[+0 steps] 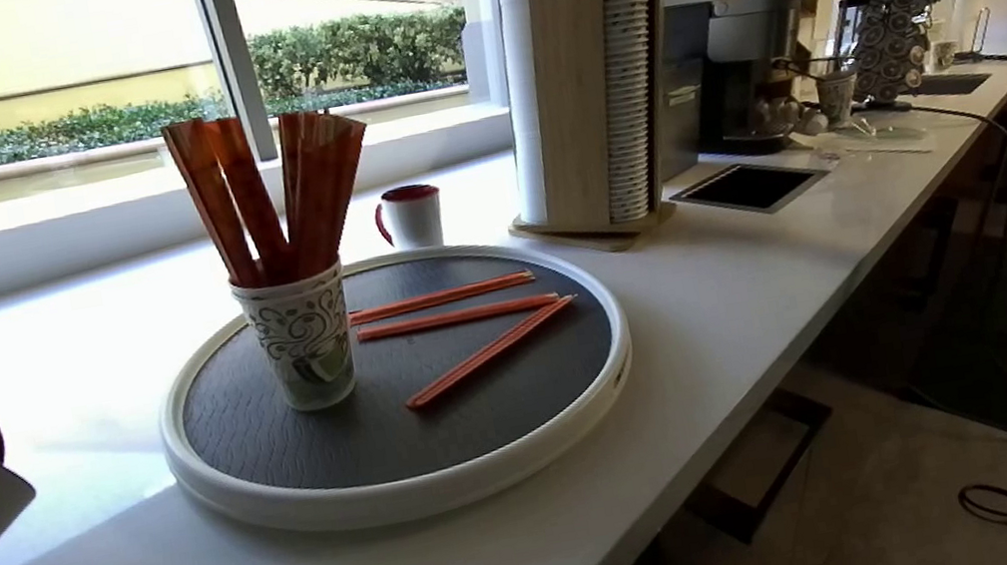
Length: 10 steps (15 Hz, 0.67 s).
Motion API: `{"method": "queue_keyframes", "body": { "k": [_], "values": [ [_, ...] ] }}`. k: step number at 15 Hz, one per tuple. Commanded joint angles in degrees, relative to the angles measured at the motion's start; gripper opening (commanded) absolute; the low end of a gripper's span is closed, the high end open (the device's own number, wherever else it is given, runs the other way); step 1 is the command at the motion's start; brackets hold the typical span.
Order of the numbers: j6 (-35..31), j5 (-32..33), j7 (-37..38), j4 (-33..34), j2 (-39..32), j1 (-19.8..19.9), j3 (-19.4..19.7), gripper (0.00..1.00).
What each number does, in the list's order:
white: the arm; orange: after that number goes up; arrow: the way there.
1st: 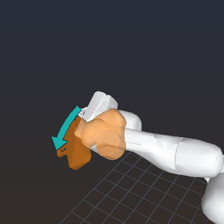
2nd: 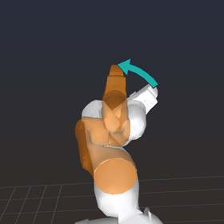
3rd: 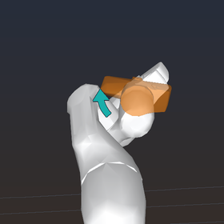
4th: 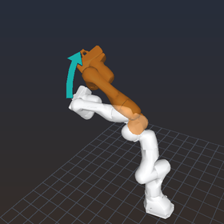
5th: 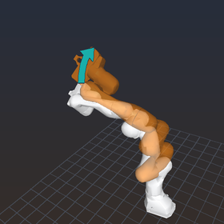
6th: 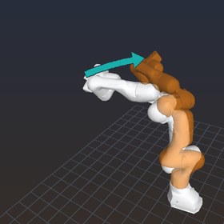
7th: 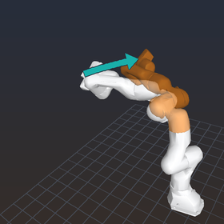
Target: Put the open packet and wooden stirrer in the trash chute.
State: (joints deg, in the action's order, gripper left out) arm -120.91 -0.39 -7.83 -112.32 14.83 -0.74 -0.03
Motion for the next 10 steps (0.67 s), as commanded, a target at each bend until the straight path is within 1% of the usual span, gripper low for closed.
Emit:
{"method": "queue_keyframes", "body": {
  "k": [1, 5, 6, 7, 10],
  "values": [
    [2.1, 1.6, -7.9, 11.9, -9.3, -2.0, -0.9, 1.0],
    [0.9, 0.0, -18.2, 18.1, -14.7, -3.2, -2.3, 1.0],
    [0.4, 0.3, -18.4, 18.9, -15.5, -3.2, -2.5, 1.0],
    [0.2, 0.4, -15.5, 16.0, -13.2, -2.8, -2.6, 1.0],
    [0.1, 0.4, -17.2, 18.2, -15.1, -2.8, -2.9, 1.0]
  ]
}}
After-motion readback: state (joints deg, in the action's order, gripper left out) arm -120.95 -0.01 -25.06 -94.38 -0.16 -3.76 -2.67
